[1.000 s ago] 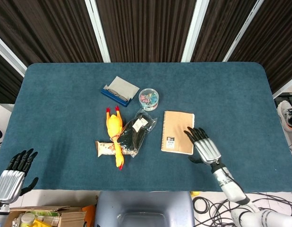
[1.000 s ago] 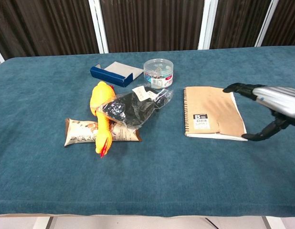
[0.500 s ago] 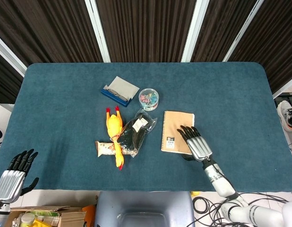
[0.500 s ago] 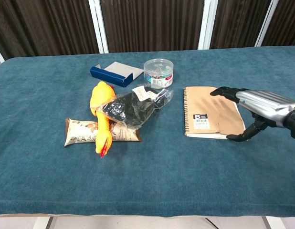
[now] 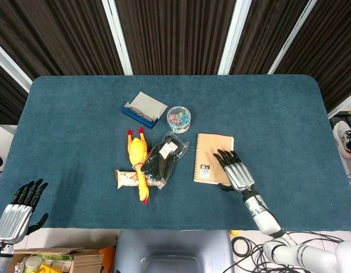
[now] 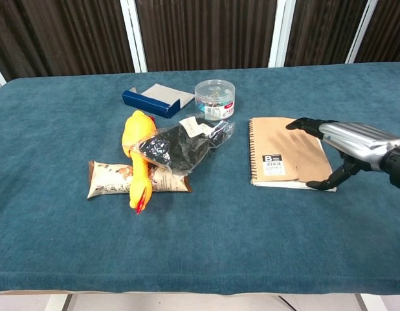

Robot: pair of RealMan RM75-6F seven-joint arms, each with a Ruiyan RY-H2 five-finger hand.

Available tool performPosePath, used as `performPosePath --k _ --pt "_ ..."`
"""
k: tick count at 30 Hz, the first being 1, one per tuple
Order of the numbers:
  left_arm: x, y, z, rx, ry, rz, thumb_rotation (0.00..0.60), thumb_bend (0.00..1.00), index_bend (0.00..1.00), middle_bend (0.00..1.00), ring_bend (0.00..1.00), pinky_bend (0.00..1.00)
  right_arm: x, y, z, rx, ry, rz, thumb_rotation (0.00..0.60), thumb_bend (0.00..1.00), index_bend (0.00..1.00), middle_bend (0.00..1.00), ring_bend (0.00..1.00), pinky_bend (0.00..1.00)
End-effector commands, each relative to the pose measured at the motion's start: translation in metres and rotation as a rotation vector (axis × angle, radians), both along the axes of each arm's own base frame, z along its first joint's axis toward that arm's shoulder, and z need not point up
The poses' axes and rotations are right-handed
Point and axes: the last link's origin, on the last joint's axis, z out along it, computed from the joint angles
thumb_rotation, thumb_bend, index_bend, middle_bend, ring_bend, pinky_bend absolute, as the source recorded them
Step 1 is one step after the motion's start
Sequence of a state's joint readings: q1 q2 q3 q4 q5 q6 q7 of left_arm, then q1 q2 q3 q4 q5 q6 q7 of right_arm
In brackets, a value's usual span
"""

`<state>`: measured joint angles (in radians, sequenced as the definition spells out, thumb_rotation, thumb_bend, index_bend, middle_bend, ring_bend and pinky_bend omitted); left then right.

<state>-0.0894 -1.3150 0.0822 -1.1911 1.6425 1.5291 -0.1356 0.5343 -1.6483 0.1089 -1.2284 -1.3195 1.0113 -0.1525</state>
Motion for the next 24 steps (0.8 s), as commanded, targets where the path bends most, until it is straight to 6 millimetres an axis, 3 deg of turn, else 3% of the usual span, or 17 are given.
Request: performPosePath --k 1,9,14,19,24 --pt "0.000 0.000 0.000 0.000 0.001 0.000 0.600 0.33 0.00 0.04 0.01 0.11 -0.003 -0.003 0.002 -0.009 0.012 -0.014 0.600 0.17 0.00 0.00 0.00 0.00" --pt "-0.001 -0.001 0.001 0.004 0.004 -0.001 0.600 0.33 0.00 0.04 0.01 0.11 -0.006 -0.012 0.007 -0.045 0.023 -0.025 0.600 0.17 0.00 0.00 0.00 0.00" --pt "-0.001 -0.001 0.001 0.003 0.003 0.002 0.600 0.33 0.00 0.04 0.01 0.11 0.008 -0.023 0.011 -0.073 0.019 0.006 0.600 0.17 0.00 0.00 0.00 0.00" --pt "0.000 -0.001 0.000 0.003 0.003 -0.002 0.600 0.33 0.00 0.04 0.01 0.11 0.046 -0.037 0.011 -0.116 0.011 0.090 0.600 0.17 0.00 0.00 0.00 0.00" --pt "-0.001 -0.002 0.002 0.010 0.004 0.007 0.600 0.33 0.00 0.04 0.01 0.11 0.098 -0.047 0.004 -0.149 -0.017 0.195 0.600 0.17 0.00 0.00 0.00 0.00"
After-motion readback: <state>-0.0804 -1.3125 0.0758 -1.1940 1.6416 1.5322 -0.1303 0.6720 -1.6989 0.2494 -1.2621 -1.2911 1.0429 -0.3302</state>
